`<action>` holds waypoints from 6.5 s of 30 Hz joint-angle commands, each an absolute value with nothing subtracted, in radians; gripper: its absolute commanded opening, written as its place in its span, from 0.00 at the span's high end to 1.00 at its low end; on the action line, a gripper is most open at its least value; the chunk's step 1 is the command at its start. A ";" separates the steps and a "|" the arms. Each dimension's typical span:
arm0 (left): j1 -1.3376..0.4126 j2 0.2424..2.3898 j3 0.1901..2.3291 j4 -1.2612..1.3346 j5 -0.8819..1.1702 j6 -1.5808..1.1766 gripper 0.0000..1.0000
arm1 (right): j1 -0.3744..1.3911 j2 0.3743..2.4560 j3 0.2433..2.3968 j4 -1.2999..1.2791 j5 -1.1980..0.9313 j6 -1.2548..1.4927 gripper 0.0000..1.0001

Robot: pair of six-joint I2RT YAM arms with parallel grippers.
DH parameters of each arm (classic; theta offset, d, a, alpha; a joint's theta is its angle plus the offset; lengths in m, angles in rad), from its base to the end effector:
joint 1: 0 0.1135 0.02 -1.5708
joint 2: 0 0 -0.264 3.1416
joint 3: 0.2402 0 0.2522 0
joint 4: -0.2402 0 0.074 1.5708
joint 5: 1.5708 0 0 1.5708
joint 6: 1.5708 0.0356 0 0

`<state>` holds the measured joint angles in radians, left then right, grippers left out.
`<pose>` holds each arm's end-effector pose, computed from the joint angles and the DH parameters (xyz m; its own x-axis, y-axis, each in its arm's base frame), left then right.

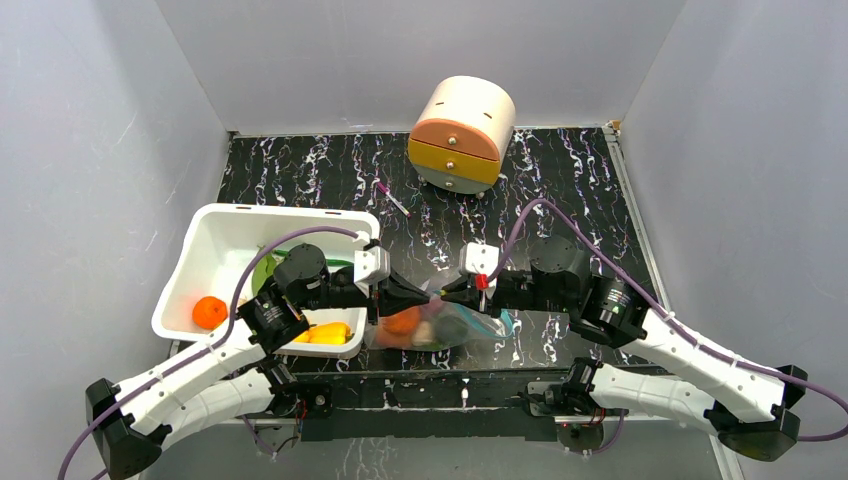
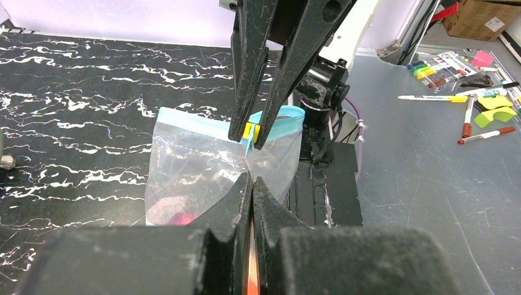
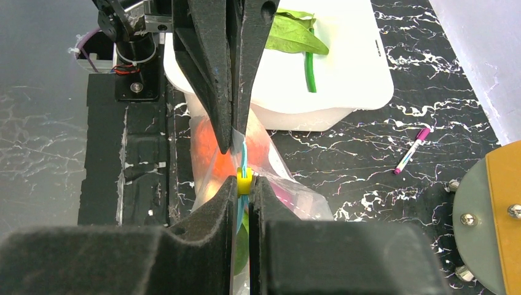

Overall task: Place the food in the zip-top bag and seal the zipper
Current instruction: Zip the zipper food storage bag at the center of the board.

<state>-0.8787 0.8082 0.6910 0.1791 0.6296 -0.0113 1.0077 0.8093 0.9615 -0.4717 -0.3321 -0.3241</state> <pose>0.1054 -0.1600 0.3417 0.0282 -0.0483 -0.9984 0.9977 0.0628 0.0252 0.0826 0.1525 0.3672 0.1482 -0.3291 -0.9326 -0.9678 0.1457 -0.2053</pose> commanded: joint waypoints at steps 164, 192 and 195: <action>-0.873 1.033 1.198 -0.574 0.511 0.590 1.00 | 0.996 0.786 1.468 -1.335 -0.026 -0.354 1.00; -0.851 0.951 1.137 -0.561 0.405 0.591 1.00 | 0.996 0.868 1.685 -1.364 0.267 -0.598 1.00; -0.851 0.944 1.106 -0.541 0.392 0.578 1.00 | 0.996 0.869 1.692 -1.365 0.325 -0.631 1.00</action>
<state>-0.8772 0.9813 1.1530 -0.4744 0.4549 0.6018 1.0054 0.9054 1.6184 -1.3117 0.1146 -0.5495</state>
